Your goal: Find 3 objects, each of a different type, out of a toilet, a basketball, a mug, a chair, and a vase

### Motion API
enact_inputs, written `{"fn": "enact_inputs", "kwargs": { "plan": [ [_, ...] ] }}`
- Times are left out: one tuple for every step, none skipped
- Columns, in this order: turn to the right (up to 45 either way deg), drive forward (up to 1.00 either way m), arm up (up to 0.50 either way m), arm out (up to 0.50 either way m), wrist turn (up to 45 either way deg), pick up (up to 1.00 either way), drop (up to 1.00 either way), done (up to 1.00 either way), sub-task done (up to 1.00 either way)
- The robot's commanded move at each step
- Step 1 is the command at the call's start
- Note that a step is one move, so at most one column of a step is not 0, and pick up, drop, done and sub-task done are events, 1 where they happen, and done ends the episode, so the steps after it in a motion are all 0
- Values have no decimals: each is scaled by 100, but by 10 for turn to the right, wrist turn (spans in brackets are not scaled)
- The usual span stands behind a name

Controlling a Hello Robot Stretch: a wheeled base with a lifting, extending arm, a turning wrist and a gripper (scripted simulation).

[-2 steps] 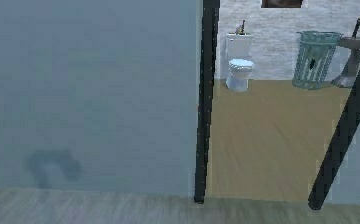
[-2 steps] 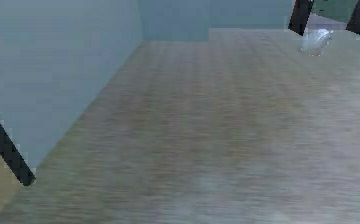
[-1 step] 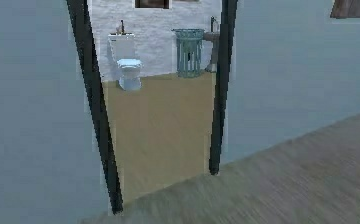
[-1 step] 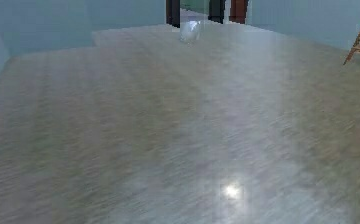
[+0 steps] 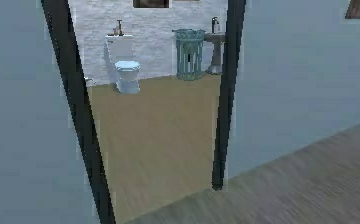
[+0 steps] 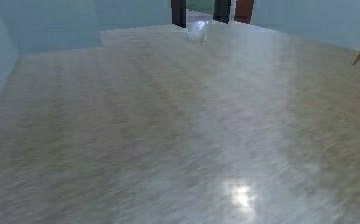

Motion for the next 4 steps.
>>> {"fn": "enact_inputs", "kwargs": {
  "plan": [
    [60, 0, 0, 0, 0, 0, 0, 0, 0],
    [0, 100, 0, 0, 0, 0, 0, 0, 0],
    [90, 0, 0, 0, 0, 0, 0, 0, 0],
    [0, 5, 0, 0, 0, 0, 0, 0, 0]
  ]
}}
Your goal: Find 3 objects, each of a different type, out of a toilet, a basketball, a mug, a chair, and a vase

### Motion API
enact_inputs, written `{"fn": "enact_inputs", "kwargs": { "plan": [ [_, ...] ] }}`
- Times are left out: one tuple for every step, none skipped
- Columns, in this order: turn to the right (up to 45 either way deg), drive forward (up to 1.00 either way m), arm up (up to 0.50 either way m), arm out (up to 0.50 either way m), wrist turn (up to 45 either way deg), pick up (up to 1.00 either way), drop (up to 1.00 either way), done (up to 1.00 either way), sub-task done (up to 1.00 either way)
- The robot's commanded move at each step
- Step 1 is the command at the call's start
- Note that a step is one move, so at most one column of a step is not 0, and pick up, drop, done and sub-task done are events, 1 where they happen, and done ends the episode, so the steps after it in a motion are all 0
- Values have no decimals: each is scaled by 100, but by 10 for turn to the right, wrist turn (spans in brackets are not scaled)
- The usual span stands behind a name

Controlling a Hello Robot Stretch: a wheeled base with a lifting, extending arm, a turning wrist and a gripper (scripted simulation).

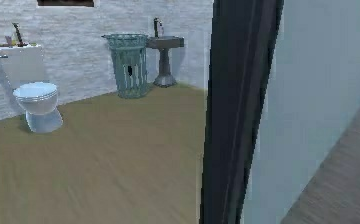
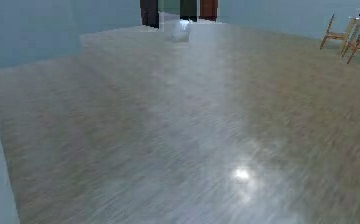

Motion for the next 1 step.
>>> {"fn": "enact_inputs", "kwargs": {
  "plan": [
    [-390, 0, 0, 0, 0, 0, 0, 0, 0]
  ]
}}
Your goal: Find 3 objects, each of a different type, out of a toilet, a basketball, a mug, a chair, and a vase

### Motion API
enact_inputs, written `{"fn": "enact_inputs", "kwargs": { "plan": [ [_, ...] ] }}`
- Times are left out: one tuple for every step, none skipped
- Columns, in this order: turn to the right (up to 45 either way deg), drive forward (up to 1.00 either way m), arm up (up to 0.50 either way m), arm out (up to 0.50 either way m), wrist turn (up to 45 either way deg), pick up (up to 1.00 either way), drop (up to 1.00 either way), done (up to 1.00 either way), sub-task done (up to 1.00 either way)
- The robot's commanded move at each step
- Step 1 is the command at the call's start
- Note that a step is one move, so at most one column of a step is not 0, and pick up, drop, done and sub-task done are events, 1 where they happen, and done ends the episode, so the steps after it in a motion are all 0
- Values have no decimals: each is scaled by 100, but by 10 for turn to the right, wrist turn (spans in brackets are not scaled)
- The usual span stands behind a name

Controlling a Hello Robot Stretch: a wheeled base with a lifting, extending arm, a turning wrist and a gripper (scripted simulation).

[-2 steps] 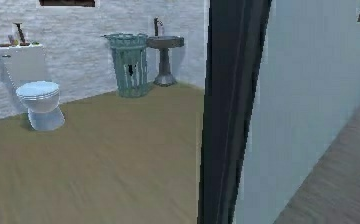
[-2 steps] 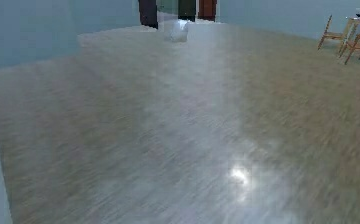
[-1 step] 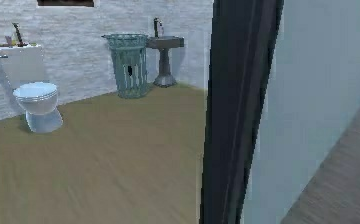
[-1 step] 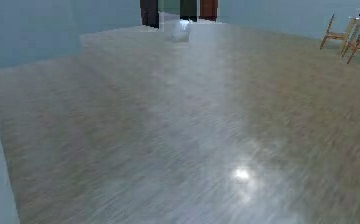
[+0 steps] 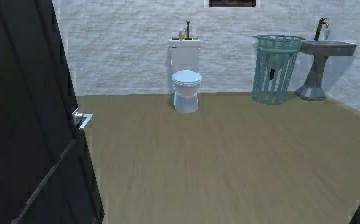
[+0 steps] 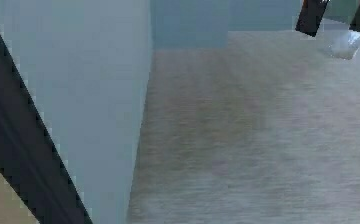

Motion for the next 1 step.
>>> {"fn": "enact_inputs", "kwargs": {
  "plan": [
    [0, 75, 0, 0, 0, 0, 0, 0, 0]
  ]
}}
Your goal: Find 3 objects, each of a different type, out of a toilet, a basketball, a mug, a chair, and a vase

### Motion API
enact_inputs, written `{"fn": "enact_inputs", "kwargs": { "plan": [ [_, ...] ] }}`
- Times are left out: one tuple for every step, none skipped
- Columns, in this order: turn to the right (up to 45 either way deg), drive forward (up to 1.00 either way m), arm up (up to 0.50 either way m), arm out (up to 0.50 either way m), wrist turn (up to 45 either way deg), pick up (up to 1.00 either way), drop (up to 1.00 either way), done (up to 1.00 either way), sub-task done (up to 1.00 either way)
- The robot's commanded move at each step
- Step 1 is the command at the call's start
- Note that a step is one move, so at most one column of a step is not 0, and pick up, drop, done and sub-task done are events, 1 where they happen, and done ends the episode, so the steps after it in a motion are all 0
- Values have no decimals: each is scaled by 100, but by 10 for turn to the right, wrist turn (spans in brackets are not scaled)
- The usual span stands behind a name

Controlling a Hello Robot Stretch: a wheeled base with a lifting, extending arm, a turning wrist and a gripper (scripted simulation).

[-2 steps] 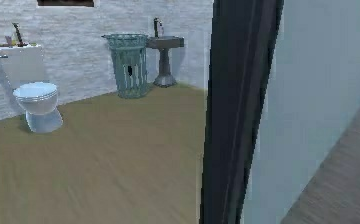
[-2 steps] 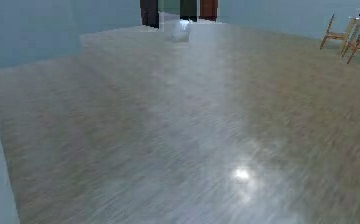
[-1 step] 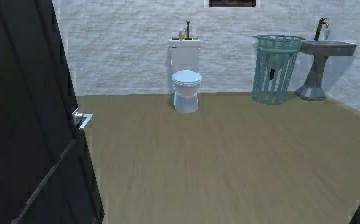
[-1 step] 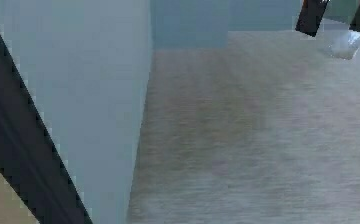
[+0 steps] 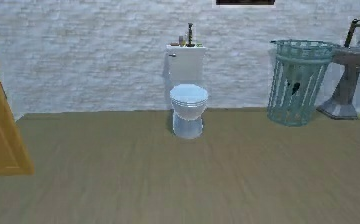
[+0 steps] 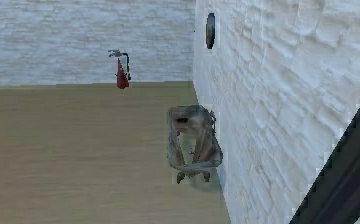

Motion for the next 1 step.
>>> {"fn": "enact_inputs", "kwargs": {
  "plan": [
    [-60, 0, 0, 0, 0, 0, 0, 0, 0]
  ]
}}
